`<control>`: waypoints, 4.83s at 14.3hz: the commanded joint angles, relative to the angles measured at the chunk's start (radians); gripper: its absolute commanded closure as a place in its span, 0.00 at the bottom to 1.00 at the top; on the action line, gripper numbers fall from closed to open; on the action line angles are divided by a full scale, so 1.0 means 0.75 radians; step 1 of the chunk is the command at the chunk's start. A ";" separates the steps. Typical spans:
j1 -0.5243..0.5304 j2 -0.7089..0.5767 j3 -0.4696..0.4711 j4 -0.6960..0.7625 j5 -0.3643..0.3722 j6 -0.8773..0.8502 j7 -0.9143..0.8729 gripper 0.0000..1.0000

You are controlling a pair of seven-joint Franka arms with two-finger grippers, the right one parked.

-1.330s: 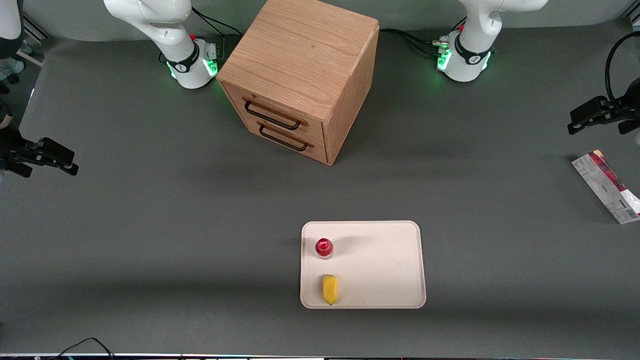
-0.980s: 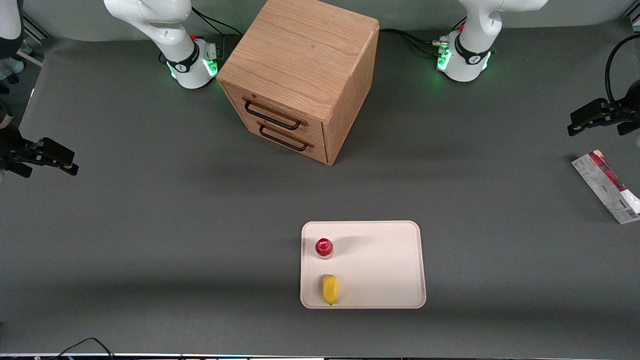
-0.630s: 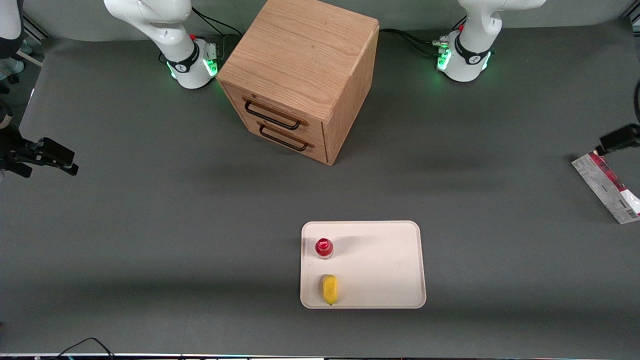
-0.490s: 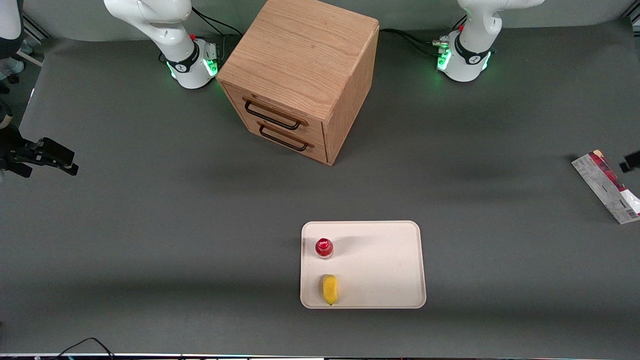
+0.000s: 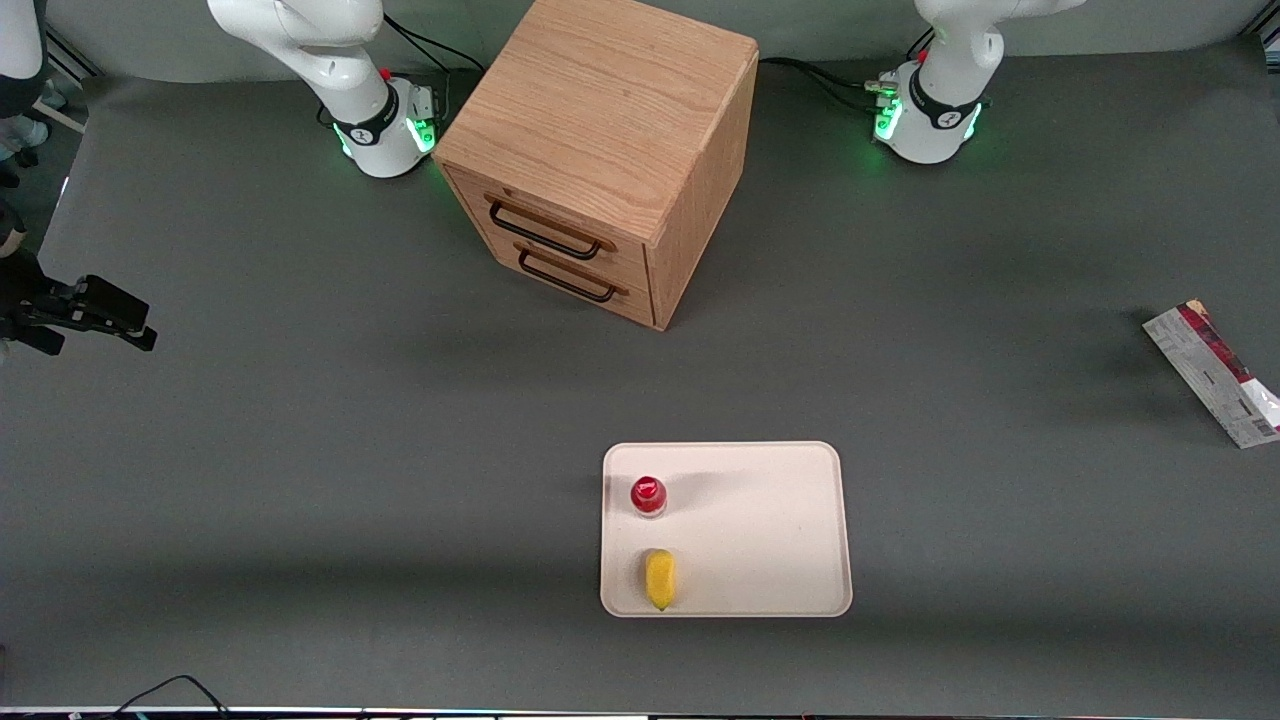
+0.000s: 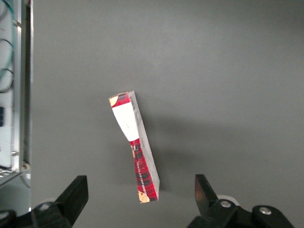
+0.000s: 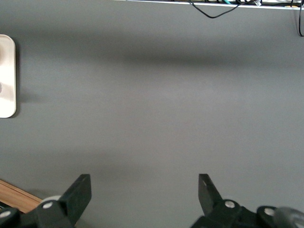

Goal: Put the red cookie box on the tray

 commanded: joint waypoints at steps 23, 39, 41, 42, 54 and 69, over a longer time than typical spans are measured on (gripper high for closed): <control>0.055 0.235 0.011 -0.490 -0.382 0.731 0.104 1.00; -0.186 0.061 -0.281 0.130 -0.009 0.146 -0.089 1.00; -0.276 0.063 -0.350 0.161 0.072 0.093 -0.236 1.00; -0.305 0.063 -0.399 0.173 0.119 0.069 -0.332 1.00; -0.352 0.449 -1.062 0.304 0.548 0.188 -1.238 1.00; -0.402 0.734 -1.081 0.459 0.717 0.436 -1.397 0.96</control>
